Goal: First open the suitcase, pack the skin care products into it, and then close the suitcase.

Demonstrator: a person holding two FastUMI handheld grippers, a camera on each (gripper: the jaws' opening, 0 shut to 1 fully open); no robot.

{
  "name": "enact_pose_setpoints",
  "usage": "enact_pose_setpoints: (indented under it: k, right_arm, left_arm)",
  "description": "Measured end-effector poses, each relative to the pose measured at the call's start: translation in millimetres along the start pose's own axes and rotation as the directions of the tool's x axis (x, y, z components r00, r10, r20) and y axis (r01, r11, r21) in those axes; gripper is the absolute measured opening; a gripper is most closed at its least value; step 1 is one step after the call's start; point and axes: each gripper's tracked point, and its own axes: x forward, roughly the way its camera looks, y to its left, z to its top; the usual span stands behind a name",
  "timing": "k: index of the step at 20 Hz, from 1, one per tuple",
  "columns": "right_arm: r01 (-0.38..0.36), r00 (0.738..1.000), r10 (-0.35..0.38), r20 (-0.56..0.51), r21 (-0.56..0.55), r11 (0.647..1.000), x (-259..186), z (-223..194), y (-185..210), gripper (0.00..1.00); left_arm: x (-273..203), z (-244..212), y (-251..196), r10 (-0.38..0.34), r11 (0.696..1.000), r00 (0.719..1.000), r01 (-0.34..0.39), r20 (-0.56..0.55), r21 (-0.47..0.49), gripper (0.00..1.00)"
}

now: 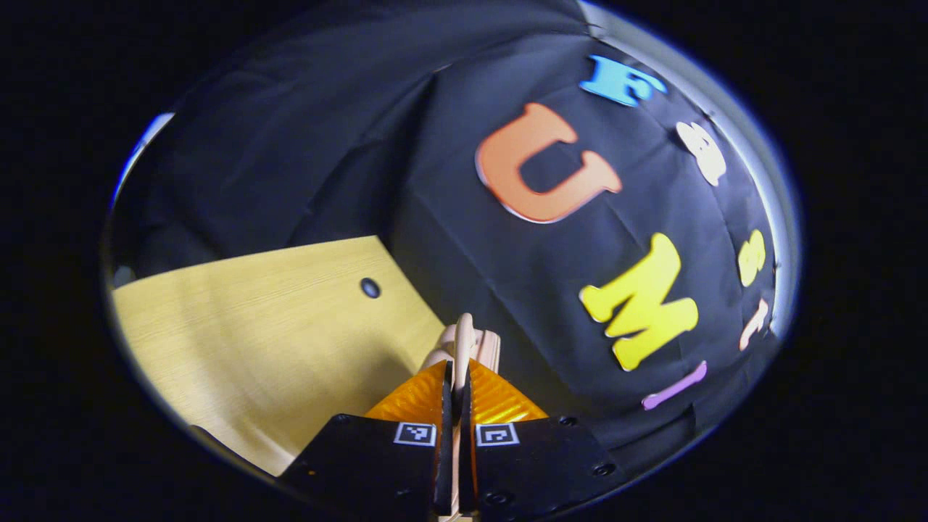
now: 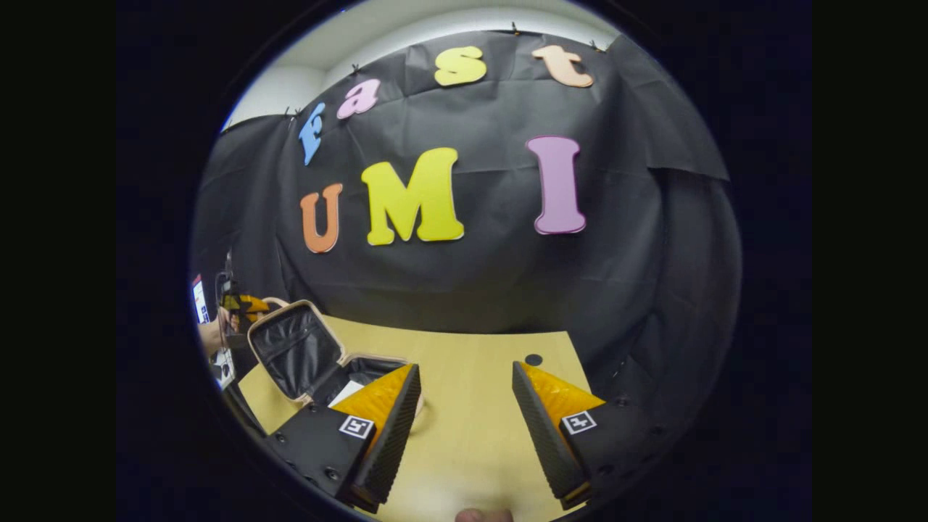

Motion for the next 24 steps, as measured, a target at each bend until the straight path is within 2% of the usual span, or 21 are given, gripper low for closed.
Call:
enact_pose_setpoints:
  k: [2, 4, 5, 6, 8, 10, 13, 14, 15, 16, 18, 19, 20, 24]
  right_arm:
    - [0.027, 1.0, -0.027, 0.013, 0.021, 0.999, -9, 2, -19, 0.76]
    - [0.057, 0.998, -0.058, 0.025, 0.04, 0.998, -17, 3, -38, 0.75]
    - [0.07, 0.997, -0.072, 0.031, 0.05, 0.996, -21, 4, -46, 0.72]
    - [0.086, 0.995, -0.088, 0.036, 0.055, 0.995, -26, 4, -54, 0.76]
    - [0.123, 0.991, -0.125, 0.039, 0.046, 0.991, -35, 5, -70, 0.76]
    - [0.146, 0.988, -0.148, 0.038, 0.035, 0.989, -45, 8, -81, 0.72]
    - [0.189, 0.981, -0.189, 0.046, 0.006, 0.982, -57, 11, -101, 0.79]
    - [0.202, 0.979, -0.202, 0.042, -0.003, 0.979, -61, 10, -106, 0.72]
    - [0.212, 0.977, -0.212, 0.029, -0.01, 0.977, -64, 7, -110, 0.76]
    - [0.22, 0.975, -0.22, 0.018, -0.02, 0.975, -67, 3, -114, 0.76]
    - [0.238, 0.971, -0.238, 0.009, -0.043, 0.97, -72, 3, -123, 0.76]
    - [0.245, 0.97, -0.245, 0.005, -0.054, 0.968, -75, 3, -127, 0.72]
    - [0.252, 0.968, -0.252, 0.001, -0.058, 0.966, -77, 2, -130, 0.76]
    - [0.267, 0.963, -0.268, -0.026, -0.048, 0.963, -79, -5, -140, 0.76]
  left_arm:
    - [-6, -23, -59, -0.056, 0.994, 0.998, 0.055, 0.011, 0.094, 0.06]
    - [-6, -64, -108, -0.081, 0.979, 0.997, 0.078, 0.008, 0.189, 0.06]
    - [-2, -85, -130, -0.078, 0.966, 0.997, 0.075, 0.0, 0.247, 0.06]
    - [5, -105, -148, -0.083, 0.95, 0.997, 0.076, 0.009, 0.303, 0.06]
    - [12, -149, -169, -0.086, 0.917, 0.996, 0.072, 0.02, 0.393, 0.06]
    - [20, -185, -180, -0.088, 0.878, 0.996, 0.066, 0.024, 0.475, 0.06]
    - [46, -243, -180, -0.08, 0.843, 0.997, 0.075, -0.014, 0.533, 0.06]
    - [52, -260, -179, -0.076, 0.828, 0.997, 0.081, -0.032, 0.555, 0.06]
    - [59, -276, -180, -0.072, 0.808, 0.997, 0.082, -0.04, 0.584, 0.06]
    - [65, -291, -180, -0.062, 0.79, 0.997, 0.08, -0.05, 0.608, 0.06]
    - [78, -325, -172, -0.025, 0.751, 0.996, 0.074, -0.085, 0.656, 0.06]
    - [80, -338, -166, -0.005, 0.735, 0.995, 0.073, -0.102, 0.674, 0.06]
    - [83, -350, -162, 0.015, 0.723, 0.993, 0.069, -0.116, 0.687, 0.06]
    - [93, -390, -141, 0.128, 0.651, 0.981, 0.029, -0.148, 0.759, 0.06]
